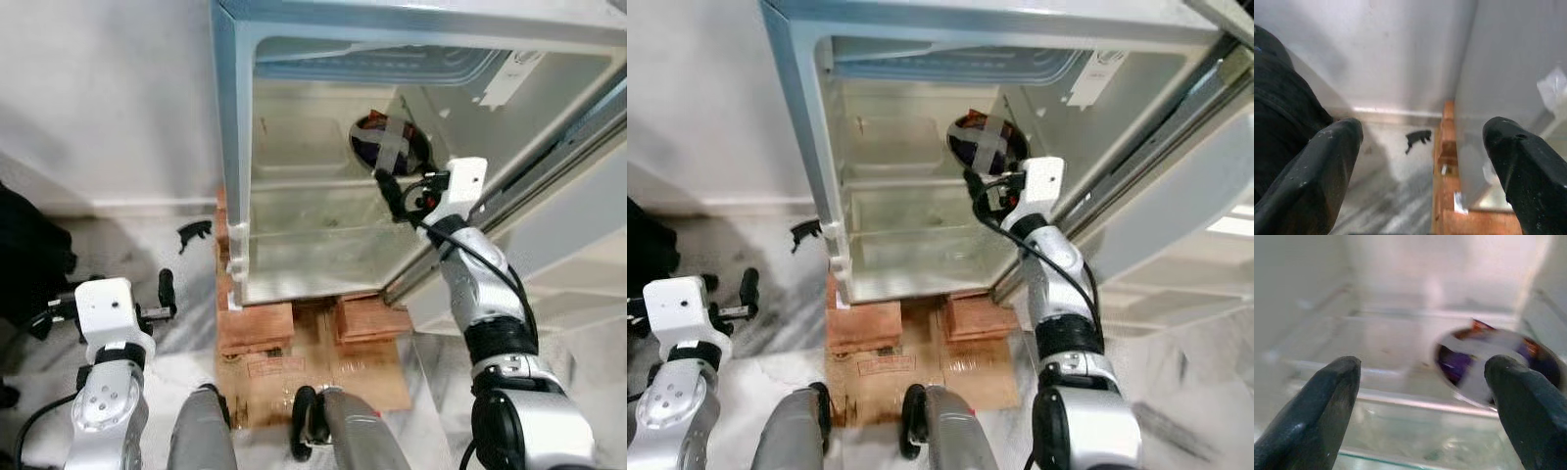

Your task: Restocking fridge

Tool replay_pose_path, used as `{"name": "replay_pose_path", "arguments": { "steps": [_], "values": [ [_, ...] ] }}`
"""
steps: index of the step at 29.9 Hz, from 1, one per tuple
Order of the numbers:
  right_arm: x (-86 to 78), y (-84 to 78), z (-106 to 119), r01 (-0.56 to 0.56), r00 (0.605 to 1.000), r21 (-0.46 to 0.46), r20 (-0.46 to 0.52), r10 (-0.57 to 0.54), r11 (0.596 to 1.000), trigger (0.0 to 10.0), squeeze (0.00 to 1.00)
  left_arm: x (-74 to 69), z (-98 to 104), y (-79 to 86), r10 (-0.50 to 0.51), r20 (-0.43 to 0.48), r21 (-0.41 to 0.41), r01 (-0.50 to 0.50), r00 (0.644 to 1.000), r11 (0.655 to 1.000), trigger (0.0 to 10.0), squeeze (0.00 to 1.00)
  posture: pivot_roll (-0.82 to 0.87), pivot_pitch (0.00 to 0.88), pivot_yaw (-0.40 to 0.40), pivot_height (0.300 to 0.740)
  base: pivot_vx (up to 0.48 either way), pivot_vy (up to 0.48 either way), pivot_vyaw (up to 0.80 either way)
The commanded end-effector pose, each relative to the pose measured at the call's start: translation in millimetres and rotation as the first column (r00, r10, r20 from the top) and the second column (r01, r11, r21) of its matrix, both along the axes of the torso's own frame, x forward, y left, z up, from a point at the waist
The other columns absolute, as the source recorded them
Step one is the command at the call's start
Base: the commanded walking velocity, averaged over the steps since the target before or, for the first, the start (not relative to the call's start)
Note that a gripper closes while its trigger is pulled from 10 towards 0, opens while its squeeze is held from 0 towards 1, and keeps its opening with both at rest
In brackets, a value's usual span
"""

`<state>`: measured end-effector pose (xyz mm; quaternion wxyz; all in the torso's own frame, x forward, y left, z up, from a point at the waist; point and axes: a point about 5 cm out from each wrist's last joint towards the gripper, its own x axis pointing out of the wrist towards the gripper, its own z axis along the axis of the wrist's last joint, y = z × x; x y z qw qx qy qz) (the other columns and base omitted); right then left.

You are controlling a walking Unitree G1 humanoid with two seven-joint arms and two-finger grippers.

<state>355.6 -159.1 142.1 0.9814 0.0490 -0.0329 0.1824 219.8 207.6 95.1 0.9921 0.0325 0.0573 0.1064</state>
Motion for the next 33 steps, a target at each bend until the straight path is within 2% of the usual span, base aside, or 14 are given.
{"name": "replay_pose_path", "arguments": {
  "steps": [1, 5, 8, 13, 15, 17, 18, 20, 23, 25, 26, 28, 30, 33],
  "values": [
    [-4.2, -5.0, -2.2, 0.005, 1.0, -0.04, -0.012, -0.005, 0.999, 10.0, 0.0, 1.2, -4.4, -1.8, -0.017, -0.014, 0.002, 0.017, 1.0, 1.0, 10.0, 0.0, 0.14, 0.06, -0.12, 0.74, -0.315, 0.0, 0.0],
    [-16.4, -6.9, -18.8, -0.006, 0.997, -0.109, -0.073, -0.002, 0.994, 10.0, 0.0, 12.2, -3.7, -7.7, -0.049, 0.001, 0.0, 0.049, 0.999, 0.999, 10.0, 0.0, 0.12, 0.044, -0.104, 0.74, -0.314, 0.0, 0.0],
    [-22.2, -4.0, -25.5, -0.051, 0.993, -0.112, -0.11, 0.039, 0.992, 10.0, 0.0, 15.7, -3.8, -8.5, -0.06, 0.004, 0.001, 0.06, 0.998, 0.998, 10.0, 0.0, 0.11, 0.037, -0.097, 0.74, -0.311, 0.0, 0.0],
    [-27.0, -8.2, -24.2, -0.043, 0.995, -0.17, -0.091, 0.028, 0.985, 10.0, 0.0, 18.8, -1.3, -12.5, -0.084, 0.016, -0.011, 0.085, 0.996, 0.996, 10.0, 0.0, 0.09, 0.024, -0.087, 0.74, -0.327, 0.0, 0.0],
    [-30.0, -14.3, -29.6, 0.028, 0.994, -0.195, -0.102, -0.049, 0.98, 10.0, 0.0, 18.9, -3.5, -15.0, -0.092, 0.015, -0.011, 0.092, 0.996, 0.996, 10.0, 0.0, 0.09, 0.015, -0.091, 0.74, -0.338, 0.0, 0.0],
    [-30.6, -15.2, -30.6, 0.041, 0.992, -0.198, -0.105, -0.063, 0.979, 10.0, 0.0, 18.9, -4.0, -15.2, -0.092, 0.015, -0.011, 0.093, 0.996, 0.996, 10.0, 0.0, 0.09, 0.015, -0.091, 0.74, -0.334, 0.0, 0.0],
    [-32.8, -17.5, -34.0, 0.107, 0.987, -0.221, -0.095, -0.13, 0.969, 10.0, 0.0, 19.2, -4.4, -15.5, -0.09, 0.016, -0.017, 0.09, 0.996, 0.996, 10.0, 0.0, 0.1, 0.0, -0.098, 0.74, -0.322, 0.0, 0.0],
    [-35.3, -17.8, -34.6, 0.17, 0.981, -0.269, -0.049, -0.19, 0.948, 10.0, 0.0, 19.4, -4.5, -15.7, -0.089, 0.018, -0.02, 0.09, 0.996, 0.996, 10.0, 0.0, 0.1, 0.0, -0.1, 0.74, -0.291, 0.0, 0.0],
    [-38.6, -16.0, -34.2, 0.239, 0.97, -0.267, 0.022, -0.242, 0.934, 10.0, 0.0, 20.4, -5.6, -16.0, -0.096, 0.021, -0.02, 0.097, 0.995, 0.995, 10.0, 0.0, 0.1, 0.0, -0.093, 0.74, 0.0, 0.0, 0.0],
    [-39.9, -15.3, -35.6, 0.244, 0.969, -0.244, 0.01, -0.249, 0.939, 10.0, 0.0, 21.0, -6.2, -15.8, -0.1, 0.022, -0.03, 0.101, 0.995, 0.994, 10.0, 0.0, 0.1, 0.0, -0.085, 0.74, 0.0, 0.0, 0.0],
    [-42.6, -12.3, -37.8, 0.23, 0.971, -0.192, -0.023, -0.239, 0.954, 10.0, 0.0, 22.5, -7.1, -15.2, -0.111, 0.027, -0.044, 0.112, 0.994, 0.993, 10.0, 0.0, 0.09, 0.0, -0.073, 0.74, 0.0, 0.0, 0.0],
    [-43.5, -12.1, -37.4, 0.237, 0.969, -0.185, -0.023, -0.245, 0.954, 10.0, 0.0, 23.4, -7.5, -15.1, -0.119, 0.025, -0.046, 0.12, 0.993, 0.992, 10.0, 0.0, 0.09, 0.0, -0.069, 0.74, 0.0, 0.0, 0.0],
    [-45.1, -17.8, -39.3, 0.25, 0.964, -0.191, -0.042, -0.262, 0.949, 10.0, 0.0, 27.1, -9.2, -16.9, -0.16, 0.03, -0.054, 0.162, 0.987, 0.985, 10.0, 0.0, 0.08, 0.0, -0.062, 0.74, 0.0, 0.0, 0.0],
    [-45.6, -24.4, -39.3, 0.284, 0.954, -0.183, -0.042, -0.296, 0.941, 10.0, 0.0, 28.8, -9.4, -17.9, -0.172, 0.031, -0.056, 0.173, 0.985, 0.983, 10.0, 0.0, 0.07, 0.0, -0.059, 0.74, 0.0, -0.296, 0.0]
  ]
}}
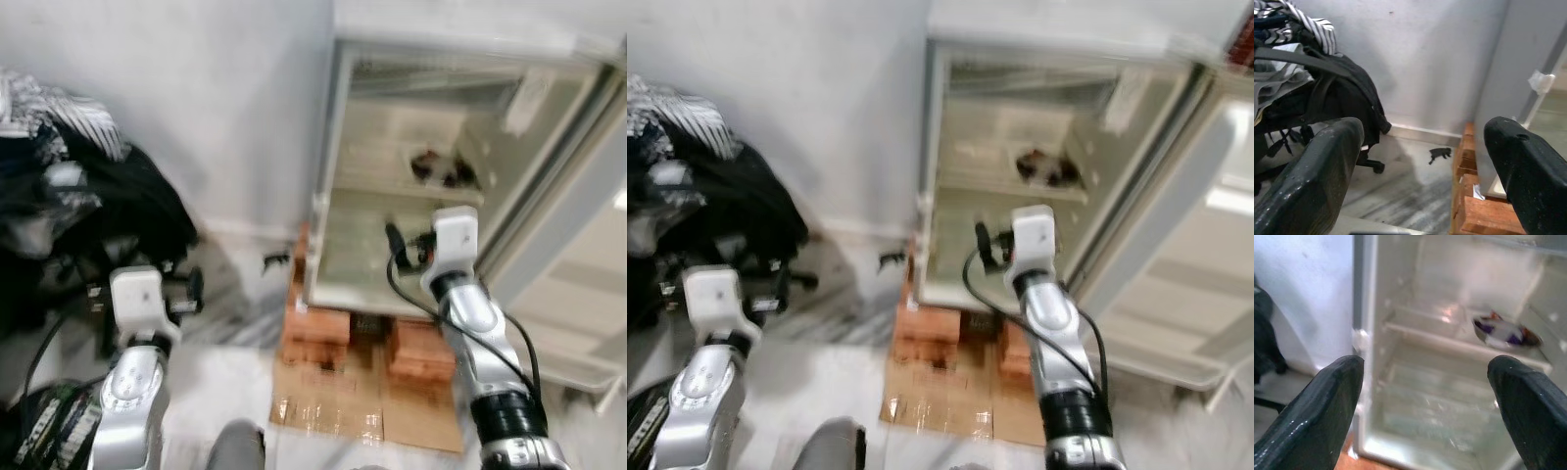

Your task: Restocking fridge

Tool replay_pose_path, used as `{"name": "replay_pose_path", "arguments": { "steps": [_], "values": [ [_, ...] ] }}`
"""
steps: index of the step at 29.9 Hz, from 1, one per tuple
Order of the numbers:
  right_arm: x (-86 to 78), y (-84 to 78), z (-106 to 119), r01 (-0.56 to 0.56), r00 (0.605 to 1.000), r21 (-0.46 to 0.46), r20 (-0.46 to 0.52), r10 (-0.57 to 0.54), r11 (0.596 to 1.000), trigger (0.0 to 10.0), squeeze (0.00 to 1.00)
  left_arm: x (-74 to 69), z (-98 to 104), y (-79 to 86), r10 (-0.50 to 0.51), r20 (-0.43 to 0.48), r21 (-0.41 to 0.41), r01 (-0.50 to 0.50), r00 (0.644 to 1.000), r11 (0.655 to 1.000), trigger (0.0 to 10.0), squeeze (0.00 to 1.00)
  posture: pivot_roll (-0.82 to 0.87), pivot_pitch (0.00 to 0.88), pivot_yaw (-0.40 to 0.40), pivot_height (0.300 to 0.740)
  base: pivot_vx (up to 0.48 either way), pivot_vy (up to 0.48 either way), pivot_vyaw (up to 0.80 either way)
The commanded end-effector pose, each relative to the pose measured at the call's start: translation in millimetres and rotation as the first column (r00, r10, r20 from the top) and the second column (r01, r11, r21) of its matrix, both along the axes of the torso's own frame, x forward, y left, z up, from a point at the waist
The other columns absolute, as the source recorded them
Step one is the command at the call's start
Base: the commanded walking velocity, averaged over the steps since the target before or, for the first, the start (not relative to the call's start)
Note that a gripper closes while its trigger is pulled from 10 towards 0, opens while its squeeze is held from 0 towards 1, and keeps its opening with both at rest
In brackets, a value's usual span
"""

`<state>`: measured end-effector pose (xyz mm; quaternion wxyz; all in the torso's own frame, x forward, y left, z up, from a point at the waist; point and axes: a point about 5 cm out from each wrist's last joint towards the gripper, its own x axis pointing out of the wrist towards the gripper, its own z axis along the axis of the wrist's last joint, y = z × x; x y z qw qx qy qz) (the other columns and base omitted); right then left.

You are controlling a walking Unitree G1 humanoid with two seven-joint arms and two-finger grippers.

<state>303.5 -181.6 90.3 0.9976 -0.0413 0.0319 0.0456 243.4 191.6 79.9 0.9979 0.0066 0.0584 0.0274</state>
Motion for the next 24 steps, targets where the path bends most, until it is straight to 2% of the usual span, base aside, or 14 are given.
{"name": "replay_pose_path", "arguments": {
  "steps": [1, 5, 9, 14, 15, 17, 24],
  "values": [
    [5.9, -6.2, 13.6, 0.032, 0.998, 0.039, 0.045, -0.034, 0.999, 10.0, 0.0, 6.2, 5.5, -2.8, -0.028, 0.028, 0.001, 0.028, 0.999, 1.0, 10.0, 0.0, 0.06, 0.0, -0.059, 0.74, 0.0, -0.465, 0.0],
    [3.1, -11.9, 19.0, 0.03, 0.997, 0.083, 0.072, -0.036, 0.996, 10.0, 0.0, 7.2, 3.6, -4.9, -0.056, 0.024, -0.01, 0.057, 0.998, 0.998, 10.0, 0.0, 0.05, 0.0, -0.055, 0.74, 0.0, -0.458, 0.0],
    [7.5, -20.9, 38.3, 0.05, 0.988, 0.027, 0.146, -0.053, 0.998, 10.0, 0.0, 9.1, 3.1, -4.9, -0.064, 0.024, -0.006, 0.065, 0.998, 0.998, 10.0, 0.0, 0.05, 0.0, -0.05, 0.74, 0.0, -0.454, 0.0],
    [17.3, -25.4, 47.3, 0.08, 0.983, 0.013, 0.164, -0.081, 0.997, 10.0, 0.0, 10.7, 3.5, -5.3, -0.08, 0.028, -0.004, 0.08, 0.996, 0.997, 10.0, 0.0, 0.05, 0.0, -0.047, 0.74, 0.0, -0.454, 0.0],
    [17.3, -25.4, 47.3, 0.08, 0.983, 0.013, 0.164, -0.081, 0.997, 10.0, 0.0, 10.7, 3.5, -5.3, -0.08, 0.028, -0.004, 0.08, 0.996, 0.997, 10.0, 0.0, 0.05, 0.0, -0.047, 0.74, 0.0, -0.454, 0.0],
    [27.8, -18.9, 51.7, 0.059, 0.985, 0.028, 0.159, -0.062, 0.998, 10.0, 0.0, 13.5, 5.9, -7.6, -0.095, 0.036, 0.003, 0.095, 0.995, 0.995, 10.0, 0.0, 0.05, 0.0, -0.045, 0.74, 0.0, -0.454, 0.0],
    [37.4, -10.1, 58.2, 0.053, 0.985, 0.028, 0.165, -0.057, 0.998, 10.0, 0.0, 21.5, 13.2, -8.4, -0.11, 0.062, 0.012, 0.11, 0.992, 0.994, 10.0, 0.0, 0.05, 0.0, -0.042, 0.74, 0.0, -0.454, 0.0]
  ]
}}
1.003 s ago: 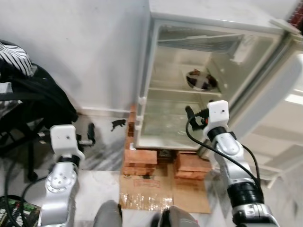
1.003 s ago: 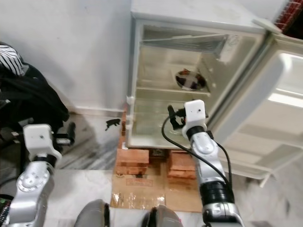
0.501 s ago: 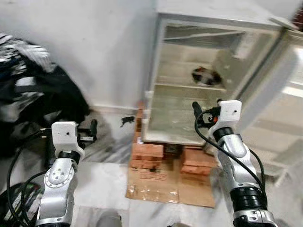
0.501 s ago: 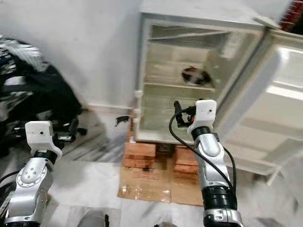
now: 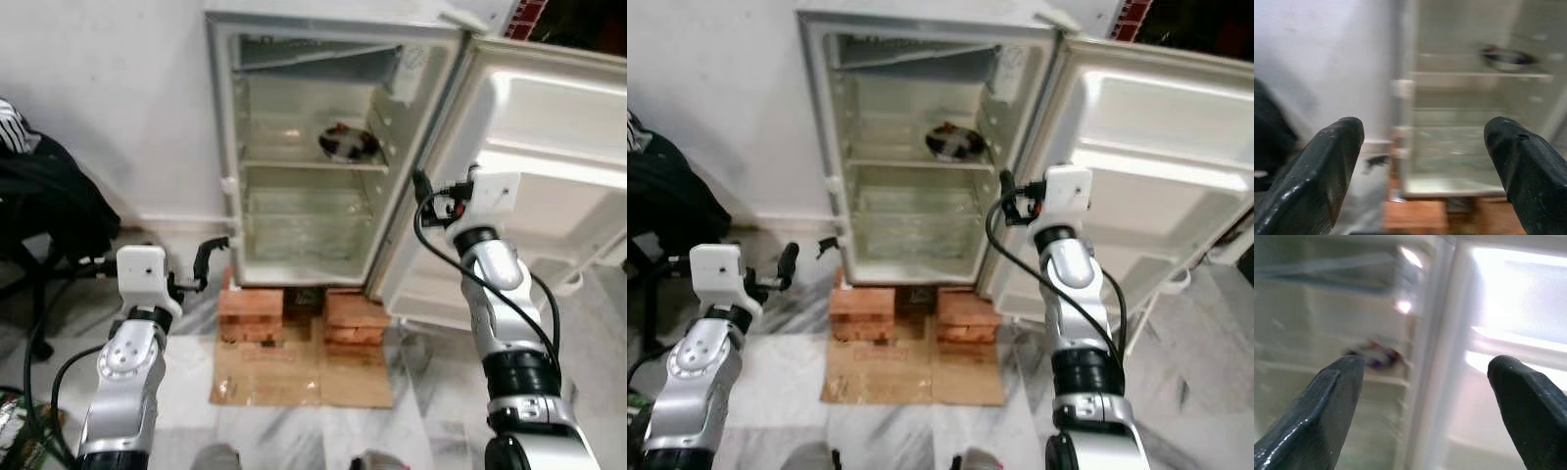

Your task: Restocking fridge

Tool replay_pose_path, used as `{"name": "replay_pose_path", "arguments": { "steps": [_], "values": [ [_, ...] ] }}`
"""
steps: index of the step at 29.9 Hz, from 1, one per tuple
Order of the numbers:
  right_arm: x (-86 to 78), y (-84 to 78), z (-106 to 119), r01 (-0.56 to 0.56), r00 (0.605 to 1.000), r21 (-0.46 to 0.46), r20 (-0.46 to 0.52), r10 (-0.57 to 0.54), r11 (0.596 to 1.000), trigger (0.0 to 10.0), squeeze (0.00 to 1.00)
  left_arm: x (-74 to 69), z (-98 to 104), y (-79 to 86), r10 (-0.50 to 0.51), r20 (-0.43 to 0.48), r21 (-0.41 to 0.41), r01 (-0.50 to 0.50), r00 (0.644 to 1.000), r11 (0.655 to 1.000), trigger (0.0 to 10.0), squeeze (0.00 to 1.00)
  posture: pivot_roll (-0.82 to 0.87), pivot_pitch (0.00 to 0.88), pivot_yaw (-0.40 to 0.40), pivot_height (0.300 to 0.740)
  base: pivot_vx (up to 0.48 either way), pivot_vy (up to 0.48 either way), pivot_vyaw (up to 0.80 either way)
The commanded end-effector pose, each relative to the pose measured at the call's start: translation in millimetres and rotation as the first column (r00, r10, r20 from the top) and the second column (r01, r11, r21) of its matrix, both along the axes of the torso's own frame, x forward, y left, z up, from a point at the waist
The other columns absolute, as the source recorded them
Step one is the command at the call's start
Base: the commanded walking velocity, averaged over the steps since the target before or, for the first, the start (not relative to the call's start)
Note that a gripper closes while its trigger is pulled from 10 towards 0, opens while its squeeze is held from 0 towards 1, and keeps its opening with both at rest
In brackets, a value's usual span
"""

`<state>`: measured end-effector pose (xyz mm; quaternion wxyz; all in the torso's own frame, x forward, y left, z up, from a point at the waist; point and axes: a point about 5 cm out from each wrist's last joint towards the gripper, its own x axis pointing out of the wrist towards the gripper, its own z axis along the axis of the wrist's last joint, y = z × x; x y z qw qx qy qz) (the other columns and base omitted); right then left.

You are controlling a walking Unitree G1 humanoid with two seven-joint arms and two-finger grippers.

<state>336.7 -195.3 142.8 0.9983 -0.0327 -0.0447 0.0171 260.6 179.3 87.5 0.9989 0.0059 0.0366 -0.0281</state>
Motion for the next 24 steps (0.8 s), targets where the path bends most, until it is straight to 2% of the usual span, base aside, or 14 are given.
{"name": "replay_pose_path", "arguments": {
  "steps": [1, 9, 14, 24],
  "values": [
    [5.2, 3.7, 5.0, 0.009, 1.0, 0.01, 0.002, -0.009, 1.0, 10.0, 0.0, 5.3, 6.5, 4.2, 0.006, 0.026, 0.011, -0.006, 1.0, 1.0, 10.0, 0.0, 0.05, 0.0, -0.045, 0.74, 0.0, -0.454, 0.0],
    [4.6, 4.4, 3.2, 0.003, 1.0, 0.006, -0.006, -0.003, 1.0, 10.0, 0.0, 3.5, 5.6, 2.9, 0.007, 0.026, 0.003, -0.007, 1.0, 1.0, 10.0, 0.0, 0.05, 0.0, -0.049, 0.74, 0.0, -0.454, 0.0],
    [4.1, 7.3, 2.4, -0.01, 1.0, 0.033, -0.001, 0.01, 0.999, 10.0, 0.0, 1.1, 3.4, -1.3, 0.0, 0.021, -0.005, 0.0, 1.0, 1.0, 10.0, 0.0, 0.05, 0.01, -0.052, 0.74, 0.0, -0.449, 0.0],
    [3.0, -1.6, -1.5, 0.031, 0.999, 0.036, -0.012, -0.031, 0.999, 10.0, 0.0, 0.5, 3.9, -1.8, 0.008, 0.029, -0.007, -0.008, 1.0, 1.0, 10.0, 0.0, 0.05, 0.022, -0.057, 0.74, 0.0, -0.417, 0.0]
  ]
}}
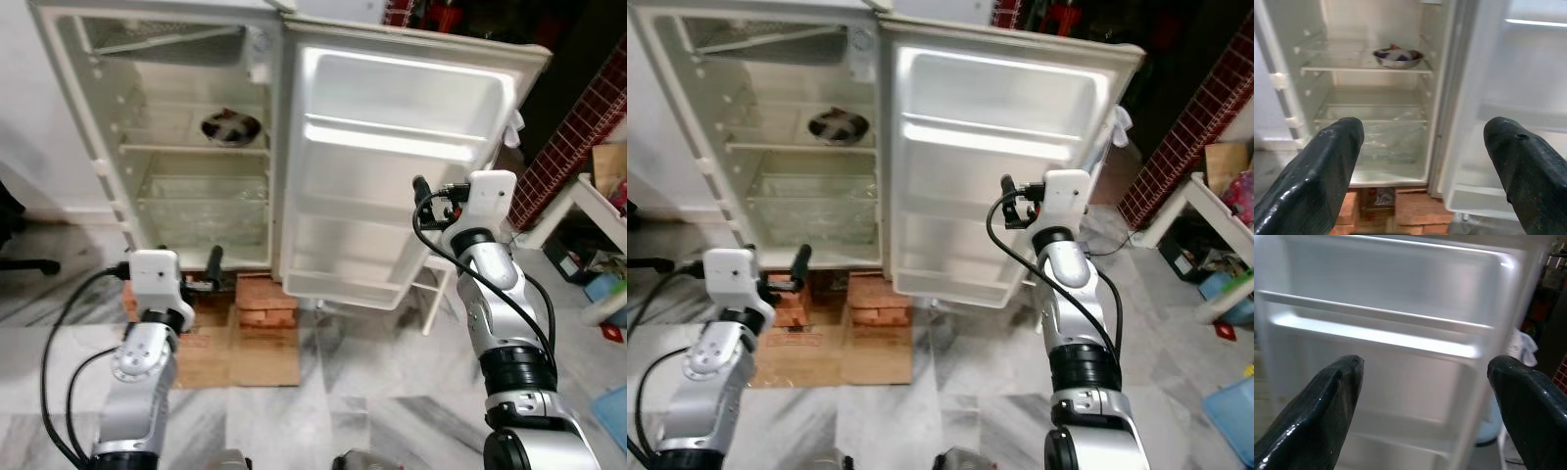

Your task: Restocking fridge

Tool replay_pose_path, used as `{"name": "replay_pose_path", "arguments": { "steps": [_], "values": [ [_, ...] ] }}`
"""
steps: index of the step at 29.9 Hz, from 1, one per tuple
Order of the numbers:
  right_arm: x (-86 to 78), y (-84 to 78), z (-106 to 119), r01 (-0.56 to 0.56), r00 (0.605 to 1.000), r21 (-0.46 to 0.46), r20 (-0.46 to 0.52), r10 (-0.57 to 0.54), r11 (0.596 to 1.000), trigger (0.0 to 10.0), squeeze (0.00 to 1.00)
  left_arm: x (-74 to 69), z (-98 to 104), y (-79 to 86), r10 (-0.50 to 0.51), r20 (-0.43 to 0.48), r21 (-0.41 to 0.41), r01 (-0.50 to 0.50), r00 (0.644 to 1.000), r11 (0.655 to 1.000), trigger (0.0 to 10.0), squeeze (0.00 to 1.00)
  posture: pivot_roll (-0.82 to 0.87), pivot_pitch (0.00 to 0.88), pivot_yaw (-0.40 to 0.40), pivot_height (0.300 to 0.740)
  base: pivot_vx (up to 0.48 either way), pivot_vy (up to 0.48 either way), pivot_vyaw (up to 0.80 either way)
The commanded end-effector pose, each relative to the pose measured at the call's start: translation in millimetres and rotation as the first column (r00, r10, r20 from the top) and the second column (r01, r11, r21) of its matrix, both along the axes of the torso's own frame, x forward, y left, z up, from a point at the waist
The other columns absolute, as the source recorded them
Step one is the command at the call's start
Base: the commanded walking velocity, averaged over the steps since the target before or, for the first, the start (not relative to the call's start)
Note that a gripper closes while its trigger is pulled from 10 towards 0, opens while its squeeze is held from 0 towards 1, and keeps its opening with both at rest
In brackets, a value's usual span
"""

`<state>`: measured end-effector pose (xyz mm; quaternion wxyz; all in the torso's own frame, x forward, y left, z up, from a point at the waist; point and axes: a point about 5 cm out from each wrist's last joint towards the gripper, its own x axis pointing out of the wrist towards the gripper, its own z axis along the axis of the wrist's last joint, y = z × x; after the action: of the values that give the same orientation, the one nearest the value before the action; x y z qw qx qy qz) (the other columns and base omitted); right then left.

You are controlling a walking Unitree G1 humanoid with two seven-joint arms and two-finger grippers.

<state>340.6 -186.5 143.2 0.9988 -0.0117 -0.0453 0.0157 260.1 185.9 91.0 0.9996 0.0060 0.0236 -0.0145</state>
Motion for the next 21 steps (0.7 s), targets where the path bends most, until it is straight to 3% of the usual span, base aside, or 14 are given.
{"name": "replay_pose_path", "arguments": {
  "steps": [1, 10, 21],
  "values": [
    [-0.8, -11.0, -2.6, 0.031, 0.999, -0.004, -0.017, -0.032, 0.999, 10.0, 0.0, 0.6, 0.4, -8.2, -0.017, 0.004, -0.008, 0.017, 1.0, 1.0, 10.0, 0.0, 0.05, 0.025, -0.058, 0.74, 0.244, -0.409, 0.0],
    [6.3, -9.7, 1.4, 0.031, 0.999, 0.006, -0.013, -0.031, 0.999, 10.0, 0.0, -1.2, 0.4, -10.9, -0.024, 0.006, -0.004, 0.024, 1.0, 1.0, 10.0, 0.0, 0.05, 0.029, -0.057, 0.74, 0.392, -0.08, 0.0],
    [7.0, -1.8, 2.2, 0.001, 1.0, -0.015, 0.002, -0.001, 1.0, 10.0, 0.0, -3.7, 0.0, -11.1, -0.018, 0.002, -0.005, 0.018, 1.0, 1.0, 10.0, 0.0, 0.06, 0.04, -0.059, 0.74, 0.411, -0.22, 0.76]
  ]
}}
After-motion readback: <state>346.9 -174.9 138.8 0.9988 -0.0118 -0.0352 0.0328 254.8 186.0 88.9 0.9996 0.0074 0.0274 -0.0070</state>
